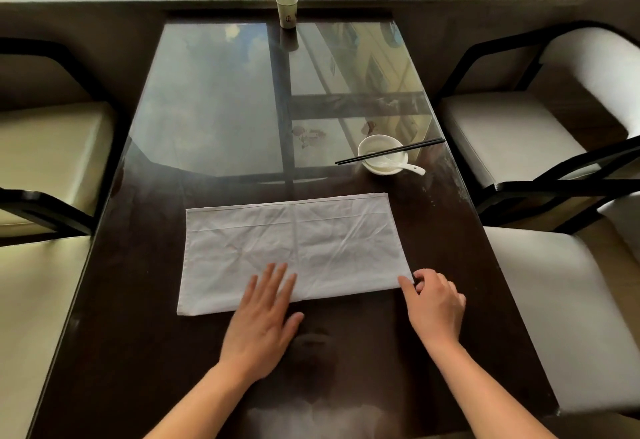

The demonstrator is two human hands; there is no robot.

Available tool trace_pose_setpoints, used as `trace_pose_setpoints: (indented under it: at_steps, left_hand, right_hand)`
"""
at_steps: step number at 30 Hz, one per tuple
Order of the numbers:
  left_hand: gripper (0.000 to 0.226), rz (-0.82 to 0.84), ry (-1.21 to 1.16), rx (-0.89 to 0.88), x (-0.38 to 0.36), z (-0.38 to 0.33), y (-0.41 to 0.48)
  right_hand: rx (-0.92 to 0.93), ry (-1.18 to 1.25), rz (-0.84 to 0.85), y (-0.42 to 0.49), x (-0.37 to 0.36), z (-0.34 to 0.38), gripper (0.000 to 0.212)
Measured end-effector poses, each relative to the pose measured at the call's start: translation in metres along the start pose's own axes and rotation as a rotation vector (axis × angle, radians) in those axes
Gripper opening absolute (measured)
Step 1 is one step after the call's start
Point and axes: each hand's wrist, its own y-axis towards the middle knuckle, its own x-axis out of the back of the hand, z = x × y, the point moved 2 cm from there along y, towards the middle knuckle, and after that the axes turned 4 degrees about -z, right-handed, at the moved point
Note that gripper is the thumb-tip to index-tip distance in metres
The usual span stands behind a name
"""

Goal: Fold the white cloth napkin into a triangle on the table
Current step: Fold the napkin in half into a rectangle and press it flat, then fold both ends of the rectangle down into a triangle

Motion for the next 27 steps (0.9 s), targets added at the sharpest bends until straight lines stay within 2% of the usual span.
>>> trace_pose_setpoints:
  at_steps: [2, 5, 7, 12, 19, 23, 27]
  left_hand:
    - [0.069, 0.089, 0.043, -0.003, -0.012, -0.012, -0.002]
    - [0.073, 0.170, 0.100, 0.032, -0.025, -0.015, -0.010]
    - [0.074, 0.188, 0.135, 0.023, -0.027, -0.014, -0.013]
    - [0.074, 0.160, 0.149, 0.017, -0.027, -0.014, -0.015]
    - [0.069, 0.067, 0.093, 0.011, -0.022, -0.032, -0.013]
    - [0.058, -0.060, 0.001, -0.039, -0.021, -0.050, -0.007]
    - [0.047, -0.130, -0.117, 0.027, -0.016, -0.059, 0.006]
  right_hand:
    - [-0.134, 0.096, 0.071, 0.005, 0.002, 0.003, 0.020]
    - [-0.199, 0.120, 0.117, 0.012, 0.002, 0.005, 0.016]
    - [-0.223, 0.175, 0.115, 0.014, 0.000, 0.005, 0.017]
    - [-0.394, 0.506, 0.088, 0.010, 0.002, 0.000, 0.017]
    - [-0.362, 0.635, 0.054, 0.007, 0.015, 0.003, 0.020]
    - [-0.269, 0.703, 0.017, 0.016, 0.024, 0.020, 0.020]
    - [-0.181, 0.750, 0.029, 0.027, 0.035, 0.044, 0.018]
